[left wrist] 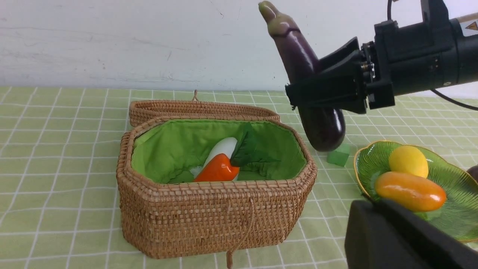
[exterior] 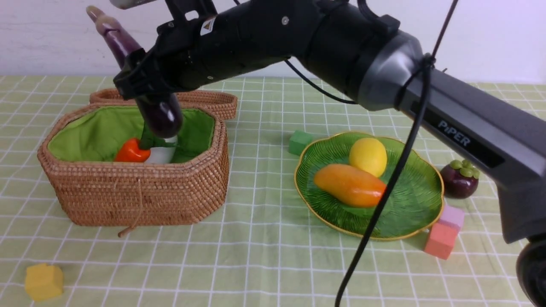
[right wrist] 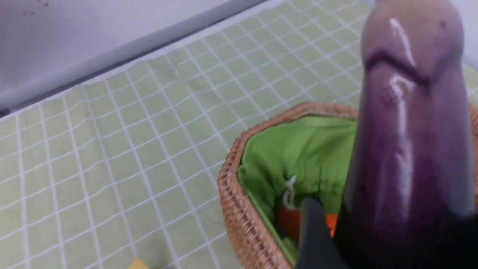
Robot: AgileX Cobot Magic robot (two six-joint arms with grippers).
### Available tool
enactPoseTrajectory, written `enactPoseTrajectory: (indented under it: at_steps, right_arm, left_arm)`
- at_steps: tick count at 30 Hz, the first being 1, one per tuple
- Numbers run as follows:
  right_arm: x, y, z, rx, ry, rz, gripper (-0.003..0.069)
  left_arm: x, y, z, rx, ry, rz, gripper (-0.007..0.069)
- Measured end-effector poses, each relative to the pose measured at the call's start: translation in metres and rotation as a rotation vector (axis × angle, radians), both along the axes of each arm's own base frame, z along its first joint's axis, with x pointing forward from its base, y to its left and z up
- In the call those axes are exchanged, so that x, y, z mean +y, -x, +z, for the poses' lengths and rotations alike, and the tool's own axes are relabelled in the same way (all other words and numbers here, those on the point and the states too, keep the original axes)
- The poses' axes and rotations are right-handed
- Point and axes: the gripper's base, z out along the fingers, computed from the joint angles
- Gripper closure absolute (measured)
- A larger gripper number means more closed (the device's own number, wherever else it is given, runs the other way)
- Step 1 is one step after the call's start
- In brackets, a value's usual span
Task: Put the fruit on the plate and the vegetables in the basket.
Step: Grab an eggplant with your right arm and place it in the basket on the left, then use the right arm to grab a mangosteen and put it into the right plate
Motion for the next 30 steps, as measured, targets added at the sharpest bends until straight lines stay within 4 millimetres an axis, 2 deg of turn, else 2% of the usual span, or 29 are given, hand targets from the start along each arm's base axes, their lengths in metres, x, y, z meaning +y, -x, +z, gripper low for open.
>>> enactPoseTrajectory:
  at_steps: [7,12,15,17,19,22,24,26,30]
  right_arm:
    - [0.016,-0.019,-0.026,-0.113,-0.049,-0.066,0.0272]
    - [0.023,-0.026,-0.046,-0.158,-0.017,-0.07,0.027]
    - [0.024,-0.028,-0.051,-0.17,0.006,-0.067,0.0196]
    - [0.024,-0.028,-0.052,-0.18,0.022,-0.063,0.0097]
    - [0.024,-0.028,-0.053,-0.188,0.036,-0.06,0.0029]
    - [0.022,-0.026,-0.052,-0.185,0.072,-0.04,-0.0015]
    - [0.021,-0.023,-0.049,-0.172,0.092,-0.021,-0.0009]
    - [0.016,-0.014,-0.039,-0.137,0.126,0.016,0.003]
    - [-0.013,0.014,0.007,-0.04,0.209,0.062,0.0204]
  left_arm:
    - [0.0,0.0,0.0,-0.001,0.0,0.002,0.0638]
    - [0.0,0.0,0.0,-0.001,-0.001,0.002,0.0638]
    - [0.0,0.0,0.0,-0.001,-0.001,0.002,0.0638]
    - [0.0,0.0,0.0,-0.001,-0.001,0.002,0.0638]
    - [0.0,0.0,0.0,-0.001,-0.001,0.002,0.0638]
    - [0.0,0.0,0.0,-0.001,-0.001,0.002,0.0638]
    - [0.0,0.0,0.0,-0.001,-0.001,0.002,0.0638]
    - [0.0,0.0,0.0,0.001,0.002,0.0,0.0638]
    - [-0.001,0.0,0.0,0.006,0.005,-0.016,0.0638]
